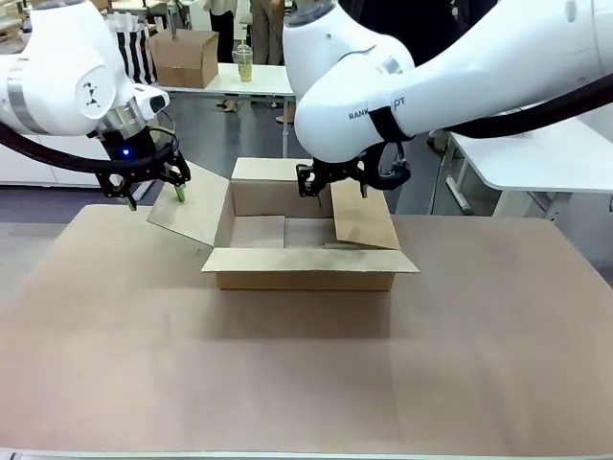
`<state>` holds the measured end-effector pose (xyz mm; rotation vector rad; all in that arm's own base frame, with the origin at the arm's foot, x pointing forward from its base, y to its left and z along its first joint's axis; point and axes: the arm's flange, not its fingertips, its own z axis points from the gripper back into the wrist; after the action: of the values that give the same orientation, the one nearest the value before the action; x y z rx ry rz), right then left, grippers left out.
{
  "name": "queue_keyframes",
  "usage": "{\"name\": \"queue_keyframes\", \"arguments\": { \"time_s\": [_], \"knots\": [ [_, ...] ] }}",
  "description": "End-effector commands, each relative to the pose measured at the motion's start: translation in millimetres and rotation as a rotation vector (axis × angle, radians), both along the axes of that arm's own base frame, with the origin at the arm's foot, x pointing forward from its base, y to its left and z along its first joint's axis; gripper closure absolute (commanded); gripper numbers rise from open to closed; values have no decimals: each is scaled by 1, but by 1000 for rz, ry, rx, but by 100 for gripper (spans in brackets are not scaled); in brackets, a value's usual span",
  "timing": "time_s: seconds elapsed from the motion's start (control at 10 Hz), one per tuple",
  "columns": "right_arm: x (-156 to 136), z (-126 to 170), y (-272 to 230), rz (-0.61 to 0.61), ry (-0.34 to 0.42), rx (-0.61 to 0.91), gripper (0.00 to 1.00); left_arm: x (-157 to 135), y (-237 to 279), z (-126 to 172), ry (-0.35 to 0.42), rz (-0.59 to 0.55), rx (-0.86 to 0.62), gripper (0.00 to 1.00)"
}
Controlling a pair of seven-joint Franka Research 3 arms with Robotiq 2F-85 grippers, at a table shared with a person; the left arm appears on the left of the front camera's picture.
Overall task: Pack the gift set into the box.
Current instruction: Place both hands on the side flaps of the Package Box and spread them outward.
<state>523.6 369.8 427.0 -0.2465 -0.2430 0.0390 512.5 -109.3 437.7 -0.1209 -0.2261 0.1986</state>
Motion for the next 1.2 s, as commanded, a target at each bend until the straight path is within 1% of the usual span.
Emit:
{"name": "queue_keyframes", "arguments": {
  "time_s": [0.0, 0.2, 0.4, 0.5, 0.8, 1.0, 1.1],
  "knots": [
    [12, -13, 15, -87, -20, -70, 0, 1, 0, 1, 5, 16, 18, 0],
    [14, -26, 15, -121, -49, -149, 0, 1, 0, 1, 5, 16, 18, 0],
    [13, -25, 6, -159, -42, -189, 0, 1, 0, 1, 5, 16, 18, 0],
    [11, -21, -3, -207, -47, -228, 0, 1, 0, 1, 5, 16, 18, 0],
    [0, 7, -33, -257, -93, -265, 0, 1, 0, 1, 5, 16, 18, 0],
    [-5, 24, -50, -261, -111, -232, 0, 1, 0, 1, 5, 16, 18, 0],
    [-6, 27, -56, -263, -108, -222, 0, 1, 0, 1, 5, 16, 18, 0]
  ]
}}
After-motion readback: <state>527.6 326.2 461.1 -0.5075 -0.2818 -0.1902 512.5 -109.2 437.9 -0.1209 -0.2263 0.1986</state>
